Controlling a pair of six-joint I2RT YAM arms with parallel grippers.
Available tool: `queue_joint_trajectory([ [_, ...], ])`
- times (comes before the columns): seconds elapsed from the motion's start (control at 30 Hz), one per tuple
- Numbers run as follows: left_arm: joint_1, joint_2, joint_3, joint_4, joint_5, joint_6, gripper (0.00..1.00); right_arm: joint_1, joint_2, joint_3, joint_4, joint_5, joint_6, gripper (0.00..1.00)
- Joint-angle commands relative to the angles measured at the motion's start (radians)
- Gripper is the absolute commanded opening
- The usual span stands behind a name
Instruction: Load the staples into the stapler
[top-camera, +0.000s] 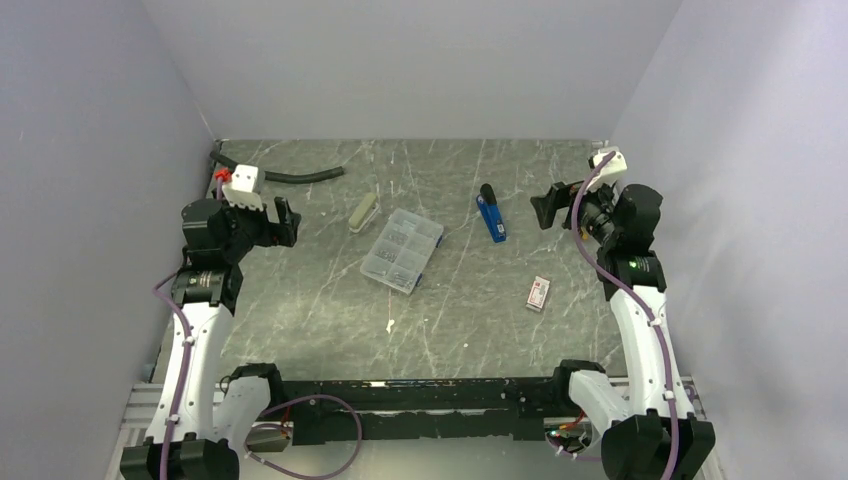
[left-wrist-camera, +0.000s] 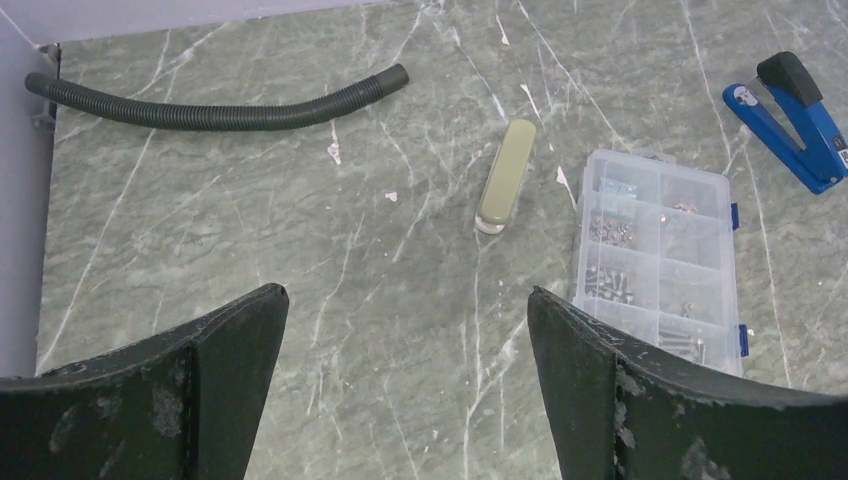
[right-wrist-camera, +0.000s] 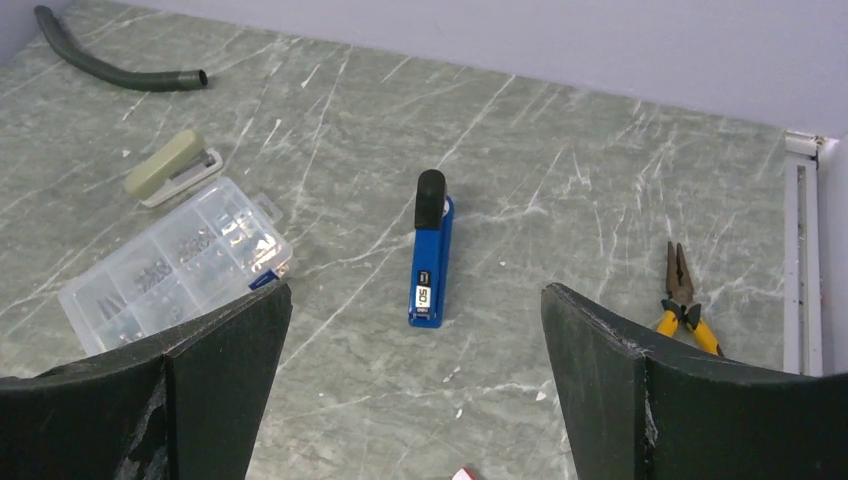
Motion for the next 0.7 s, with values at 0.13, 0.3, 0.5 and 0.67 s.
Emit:
queue_joint_trajectory([
  [0.13, 0.002, 0.004, -0.014, 0.027, 0.032, 0.015, 0.95, -0.003, -0.014, -0.020, 0.051, -0.007, -0.005, 1.00],
  [0.3, 0.002, 0.003, -0.008, 0.014, 0.040, 0.021, 0.95, -0.006, -0.018, -0.021, 0.046, -0.009, -0.005, 1.00],
  [0.5, 0.003, -0.003, 0.027, -0.039, 0.105, 0.047, 0.95, -0.012, -0.034, -0.010, 0.036, -0.004, -0.001, 1.00],
  [0.67, 0.004, 0.003, 0.048, -0.073, 0.139, 0.069, 0.95, -0.013, -0.048, -0.017, 0.037, 0.020, -0.006, 1.00],
])
